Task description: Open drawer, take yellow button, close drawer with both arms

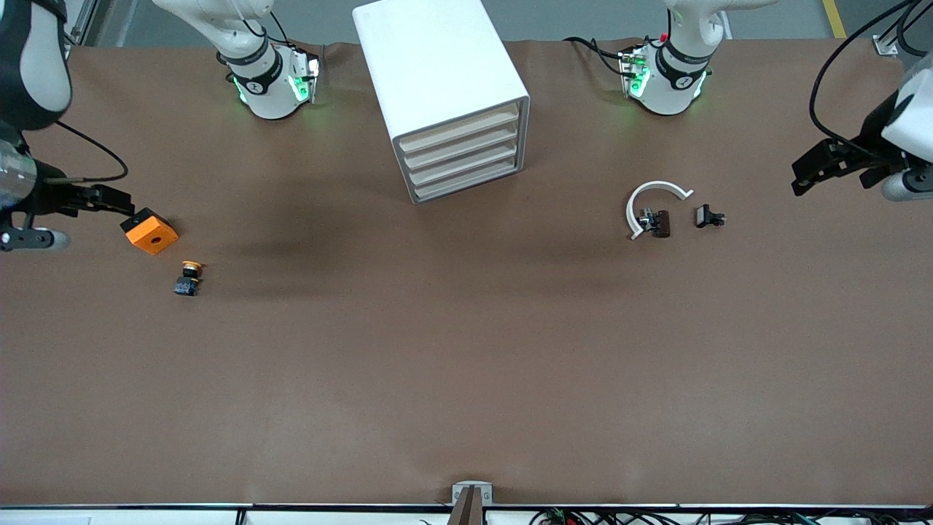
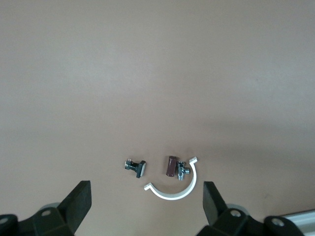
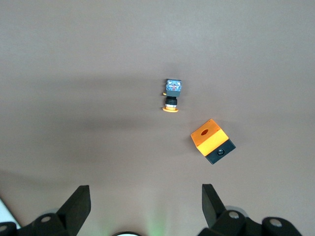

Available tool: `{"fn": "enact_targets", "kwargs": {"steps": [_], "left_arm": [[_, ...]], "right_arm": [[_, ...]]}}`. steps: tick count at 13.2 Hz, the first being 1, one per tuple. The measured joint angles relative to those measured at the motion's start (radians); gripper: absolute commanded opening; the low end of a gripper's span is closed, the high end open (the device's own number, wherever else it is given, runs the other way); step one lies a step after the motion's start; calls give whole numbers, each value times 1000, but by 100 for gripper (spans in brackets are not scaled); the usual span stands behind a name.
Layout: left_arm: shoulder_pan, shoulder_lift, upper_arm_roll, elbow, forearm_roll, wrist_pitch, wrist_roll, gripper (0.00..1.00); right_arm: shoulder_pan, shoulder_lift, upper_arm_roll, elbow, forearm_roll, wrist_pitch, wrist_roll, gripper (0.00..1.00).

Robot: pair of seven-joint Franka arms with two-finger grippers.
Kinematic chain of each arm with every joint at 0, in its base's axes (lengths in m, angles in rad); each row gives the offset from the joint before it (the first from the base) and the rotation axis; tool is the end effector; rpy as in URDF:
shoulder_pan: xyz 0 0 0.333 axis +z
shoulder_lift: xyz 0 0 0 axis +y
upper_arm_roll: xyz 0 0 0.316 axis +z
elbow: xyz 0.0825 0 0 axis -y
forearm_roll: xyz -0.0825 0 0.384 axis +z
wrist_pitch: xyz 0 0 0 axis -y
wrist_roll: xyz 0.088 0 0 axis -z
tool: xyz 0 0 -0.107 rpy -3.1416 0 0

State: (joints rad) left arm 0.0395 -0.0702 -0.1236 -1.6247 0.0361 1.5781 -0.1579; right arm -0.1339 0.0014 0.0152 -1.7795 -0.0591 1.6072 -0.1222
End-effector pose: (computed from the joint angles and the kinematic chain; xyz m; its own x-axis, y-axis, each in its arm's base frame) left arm 0.5316 -0.0434 0.6377 0.9969 0.0735 0.0298 0.0746 -0.9964 -0.0405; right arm 0.5394 -0.0705 0.5291 0.9839 0.0074 -0.1786 0.0141 -0.9992 0.0362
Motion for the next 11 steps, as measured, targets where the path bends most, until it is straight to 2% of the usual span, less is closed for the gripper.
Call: {"fn": "enact_targets", "kwargs": {"steps": [3, 6, 11], "left_arm": [[-19, -36, 0, -38, -1, 0, -4, 100], [-19, -38, 1, -42, -1, 0, -4, 100], [-19, -38, 7, -51, -1, 0, -4, 100]], "right_arm": [[6, -58, 4, 50, 5, -78, 0, 100], [11, -76, 8, 149, 22, -155, 0, 100], [11, -74, 8, 211, 26, -173, 0, 100]]}}
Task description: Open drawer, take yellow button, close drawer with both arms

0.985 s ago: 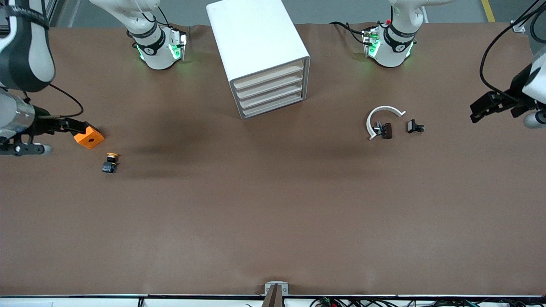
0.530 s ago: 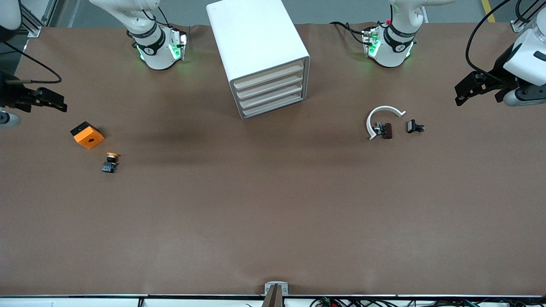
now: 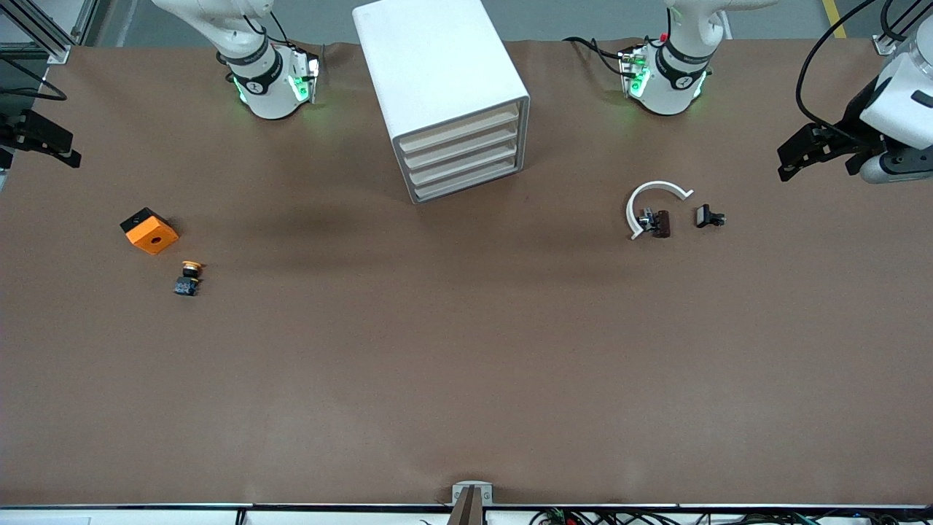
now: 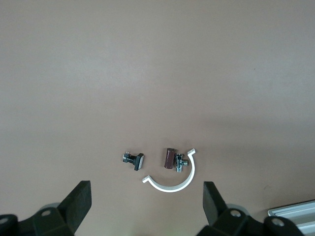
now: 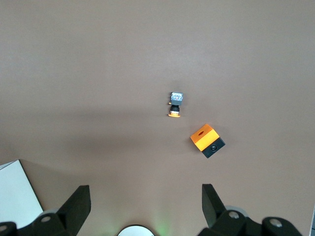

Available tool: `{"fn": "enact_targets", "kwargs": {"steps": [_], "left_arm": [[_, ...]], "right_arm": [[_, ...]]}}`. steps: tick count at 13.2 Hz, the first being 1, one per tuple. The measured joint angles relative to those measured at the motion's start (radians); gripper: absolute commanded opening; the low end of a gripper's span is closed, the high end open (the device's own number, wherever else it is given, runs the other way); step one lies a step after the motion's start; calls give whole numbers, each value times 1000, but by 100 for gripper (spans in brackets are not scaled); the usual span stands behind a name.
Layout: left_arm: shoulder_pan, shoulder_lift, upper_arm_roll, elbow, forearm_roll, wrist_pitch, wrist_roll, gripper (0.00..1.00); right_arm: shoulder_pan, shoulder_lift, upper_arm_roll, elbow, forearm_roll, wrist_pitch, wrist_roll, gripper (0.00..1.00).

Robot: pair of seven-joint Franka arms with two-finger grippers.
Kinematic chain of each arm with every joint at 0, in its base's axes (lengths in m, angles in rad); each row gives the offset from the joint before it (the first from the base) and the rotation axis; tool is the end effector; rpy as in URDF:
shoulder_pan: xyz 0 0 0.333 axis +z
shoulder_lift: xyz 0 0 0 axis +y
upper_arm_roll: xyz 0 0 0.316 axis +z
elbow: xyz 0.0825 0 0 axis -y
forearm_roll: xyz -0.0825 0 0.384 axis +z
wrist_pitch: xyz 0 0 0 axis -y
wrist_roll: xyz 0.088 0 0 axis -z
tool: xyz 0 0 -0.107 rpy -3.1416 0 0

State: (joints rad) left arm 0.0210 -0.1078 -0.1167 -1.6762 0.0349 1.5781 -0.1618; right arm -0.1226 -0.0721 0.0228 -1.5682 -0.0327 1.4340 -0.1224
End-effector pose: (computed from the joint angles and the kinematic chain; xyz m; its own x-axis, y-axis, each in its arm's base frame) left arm 0.5187 -0.0495 0.6330 0.9977 0.0662 0.0165 0.0669 -0.9967 -0.0453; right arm 0.5146 -0.0549 0.6529 0.9977 0.0181 -0.0657 0.0199 -0.9995 0.0264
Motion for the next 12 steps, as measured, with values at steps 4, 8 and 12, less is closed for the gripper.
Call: {"fn": "enact_targets", "kwargs": {"steps": [4, 8, 12], "left_arm": [[3, 0, 7, 0, 0, 0, 3, 100], [3, 1, 8, 0, 0, 0, 3, 100], [2, 5, 8, 0, 0, 0, 3, 100]], "right_arm": [[2, 4, -1, 2, 2, -21, 0, 100], [22, 6, 0, 2, 2, -25, 0, 100], [22, 6, 0, 5, 2, -25, 0, 100]]}}
